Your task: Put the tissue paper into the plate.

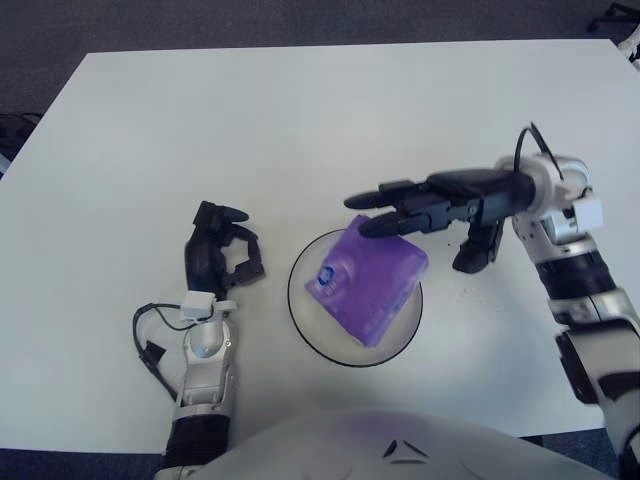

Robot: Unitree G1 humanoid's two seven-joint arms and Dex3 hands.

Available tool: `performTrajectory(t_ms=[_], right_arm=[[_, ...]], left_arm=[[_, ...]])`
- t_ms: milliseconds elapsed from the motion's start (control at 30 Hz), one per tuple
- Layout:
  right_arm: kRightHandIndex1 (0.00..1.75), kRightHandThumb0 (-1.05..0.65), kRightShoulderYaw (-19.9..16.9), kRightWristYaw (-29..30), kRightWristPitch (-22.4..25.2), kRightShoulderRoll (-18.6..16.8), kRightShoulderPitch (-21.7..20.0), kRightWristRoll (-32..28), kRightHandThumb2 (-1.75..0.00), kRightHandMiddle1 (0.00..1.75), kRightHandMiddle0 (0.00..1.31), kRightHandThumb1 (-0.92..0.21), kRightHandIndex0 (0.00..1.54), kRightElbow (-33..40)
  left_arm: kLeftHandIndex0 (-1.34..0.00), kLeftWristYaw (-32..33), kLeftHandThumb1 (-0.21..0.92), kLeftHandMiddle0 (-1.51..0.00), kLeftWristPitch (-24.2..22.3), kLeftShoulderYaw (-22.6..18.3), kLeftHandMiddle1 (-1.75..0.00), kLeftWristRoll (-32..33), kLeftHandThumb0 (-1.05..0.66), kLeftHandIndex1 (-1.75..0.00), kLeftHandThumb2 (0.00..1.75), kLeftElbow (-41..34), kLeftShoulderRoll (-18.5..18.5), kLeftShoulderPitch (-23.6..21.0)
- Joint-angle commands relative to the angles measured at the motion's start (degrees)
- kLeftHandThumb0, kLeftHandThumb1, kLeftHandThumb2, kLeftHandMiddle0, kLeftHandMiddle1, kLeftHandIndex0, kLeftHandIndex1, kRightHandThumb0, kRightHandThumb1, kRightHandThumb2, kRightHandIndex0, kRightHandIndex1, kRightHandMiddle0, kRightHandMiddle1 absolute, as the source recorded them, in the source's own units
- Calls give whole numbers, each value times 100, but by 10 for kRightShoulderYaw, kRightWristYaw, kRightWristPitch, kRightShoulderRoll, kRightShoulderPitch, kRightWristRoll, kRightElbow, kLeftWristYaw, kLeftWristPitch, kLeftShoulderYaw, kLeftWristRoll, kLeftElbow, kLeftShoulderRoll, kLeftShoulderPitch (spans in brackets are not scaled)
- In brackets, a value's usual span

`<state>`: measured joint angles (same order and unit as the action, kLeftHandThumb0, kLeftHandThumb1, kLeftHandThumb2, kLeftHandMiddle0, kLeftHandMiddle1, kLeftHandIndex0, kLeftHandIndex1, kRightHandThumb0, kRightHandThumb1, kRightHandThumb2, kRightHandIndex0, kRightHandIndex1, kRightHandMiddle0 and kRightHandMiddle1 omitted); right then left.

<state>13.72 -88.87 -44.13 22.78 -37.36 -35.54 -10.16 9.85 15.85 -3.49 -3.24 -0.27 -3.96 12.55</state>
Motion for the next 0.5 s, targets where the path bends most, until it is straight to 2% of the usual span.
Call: performTrajectory(t_ms=[0,100,167,233,300,333,400,467], right_arm=[[0,-105,31,-29,1,-22,21,-8,-90,0,0,-92,0,-9],[0,-105,6,-36,22,65,126,-61,-87,0,0,-92,0,57],[0,-105,-6,-36,36,82,150,-68,-86,0,0,-92,0,74],[0,-105,-4,21,112,81,148,-28,-86,0,0,-92,0,116],[0,-105,20,75,172,48,113,26,-85,0,0,-92,0,113],[0,-105,29,86,184,34,101,40,-85,0,0,-92,0,104],[0,-105,27,82,206,29,87,32,-84,0,0,-92,0,98],[0,-105,14,70,215,37,101,9,-83,0,0,-92,0,116]], left_arm=[[-44,4,26,-70,-26,7,-164,-6,-1,-175,137,12,-9,38],[-44,6,24,-70,-22,8,-166,-13,-1,-175,139,15,-7,38],[-44,5,24,-70,-18,7,-168,-15,-1,-175,141,18,-6,38],[-44,3,23,-70,-13,7,-170,-16,-1,-175,142,23,-4,36],[-44,1,23,-70,-8,6,-171,-14,-1,-175,143,27,-1,35],[-44,1,22,-70,-6,6,-172,-14,-1,-175,143,29,-1,35],[-44,1,22,-70,0,7,-173,-15,-1,-175,144,31,1,35],[-44,2,22,-70,6,8,-173,-17,-1,-175,145,33,2,35]])
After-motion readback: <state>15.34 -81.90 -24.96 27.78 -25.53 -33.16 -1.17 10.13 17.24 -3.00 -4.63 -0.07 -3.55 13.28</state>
